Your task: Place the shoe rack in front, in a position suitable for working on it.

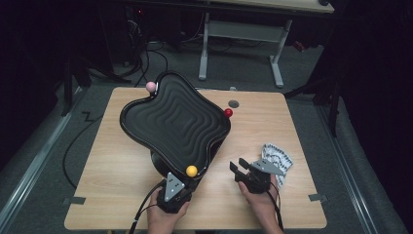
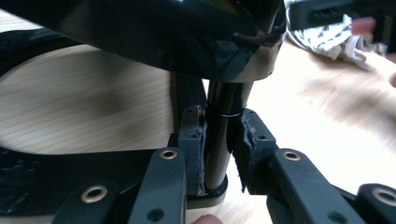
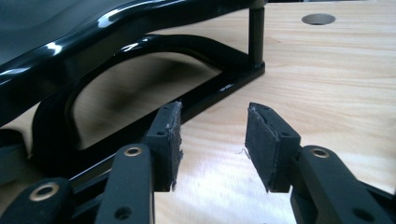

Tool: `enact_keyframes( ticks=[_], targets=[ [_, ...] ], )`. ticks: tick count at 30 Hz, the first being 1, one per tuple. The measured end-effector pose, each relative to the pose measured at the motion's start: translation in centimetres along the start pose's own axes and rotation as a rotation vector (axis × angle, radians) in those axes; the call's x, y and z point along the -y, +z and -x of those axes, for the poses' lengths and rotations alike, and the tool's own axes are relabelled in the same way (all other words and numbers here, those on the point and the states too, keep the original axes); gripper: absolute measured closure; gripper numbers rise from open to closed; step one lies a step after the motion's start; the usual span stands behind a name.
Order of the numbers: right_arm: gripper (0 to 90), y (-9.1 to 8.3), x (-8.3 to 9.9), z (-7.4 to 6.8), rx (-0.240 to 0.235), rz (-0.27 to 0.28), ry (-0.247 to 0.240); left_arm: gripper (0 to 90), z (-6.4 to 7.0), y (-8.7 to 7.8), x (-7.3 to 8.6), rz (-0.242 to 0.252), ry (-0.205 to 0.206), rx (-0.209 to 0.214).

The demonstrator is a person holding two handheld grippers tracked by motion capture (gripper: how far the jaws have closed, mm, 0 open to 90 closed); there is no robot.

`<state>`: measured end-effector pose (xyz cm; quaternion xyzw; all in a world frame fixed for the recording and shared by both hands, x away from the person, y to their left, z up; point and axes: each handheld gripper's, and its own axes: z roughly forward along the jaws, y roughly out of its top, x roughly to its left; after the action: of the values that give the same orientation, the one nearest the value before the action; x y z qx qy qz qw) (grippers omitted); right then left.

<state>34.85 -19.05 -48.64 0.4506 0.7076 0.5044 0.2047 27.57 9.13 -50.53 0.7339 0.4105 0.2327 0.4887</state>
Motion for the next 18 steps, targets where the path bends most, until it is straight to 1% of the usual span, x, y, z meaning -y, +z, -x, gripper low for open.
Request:
enact_keyframes(
  ticks=[1, 2, 3, 4, 6, 7, 10, 12, 13, 15, 16, 18],
  targets=[
    [53.8, 0.5, -0.3, 0.1, -0.023, -0.010, 0.018, 73.8, -0.2, -0.3, 0.1, -0.001, -0.004, 0.003],
    [52.4, 0.9, -0.4, 0.2, -0.035, -0.019, 0.026, 73.7, -0.5, -0.7, 0.3, -0.003, -0.008, 0.006],
    [52.7, 1.4, -0.7, 0.2, -0.038, -0.028, 0.024, 73.5, -0.8, -1.2, 0.5, -0.004, -0.015, 0.004],
    [52.8, 1.9, -0.9, 0.3, -0.028, -0.032, 0.020, 73.5, -1.0, -1.6, 0.7, -0.003, -0.018, -0.001],
    [52.8, 2.9, -1.4, 0.5, -0.028, -0.035, 0.029, 73.3, -1.6, -2.7, 1.1, -0.001, -0.033, -0.008],
    [52.9, 3.5, -1.7, 0.5, -0.013, -0.034, 0.023, 73.2, -1.8, -3.0, 1.3, -0.002, -0.035, -0.013],
    [52.2, 4.8, -2.2, 0.7, 0.007, -0.028, 0.012, 73.2, -2.6, -4.1, 1.7, -0.002, -0.047, -0.033],
    [51.3, 5.6, -2.6, 0.9, 0.006, -0.035, 0.023, 73.3, -3.0, -4.6, 1.9, -0.002, -0.048, -0.053],
    [51.4, 5.9, -2.6, 1.0, 0.007, -0.035, 0.023, 73.2, -3.2, -4.8, 1.9, 0.000, -0.058, -0.062],
    [52.2, 6.6, -2.4, 1.2, 0.007, -0.038, 0.020, 73.0, -3.6, -5.1, 2.1, 0.002, -0.069, -0.078],
    [52.7, 6.9, -2.3, 1.3, 0.006, -0.048, 0.022, 72.9, -3.8, -5.3, 2.1, 0.002, -0.076, -0.084],
    [54.7, 7.7, -2.0, 1.4, -0.006, -0.057, 0.023, 72.7, -4.1, -5.6, 2.2, 0.001, -0.086, -0.097]
  ],
)
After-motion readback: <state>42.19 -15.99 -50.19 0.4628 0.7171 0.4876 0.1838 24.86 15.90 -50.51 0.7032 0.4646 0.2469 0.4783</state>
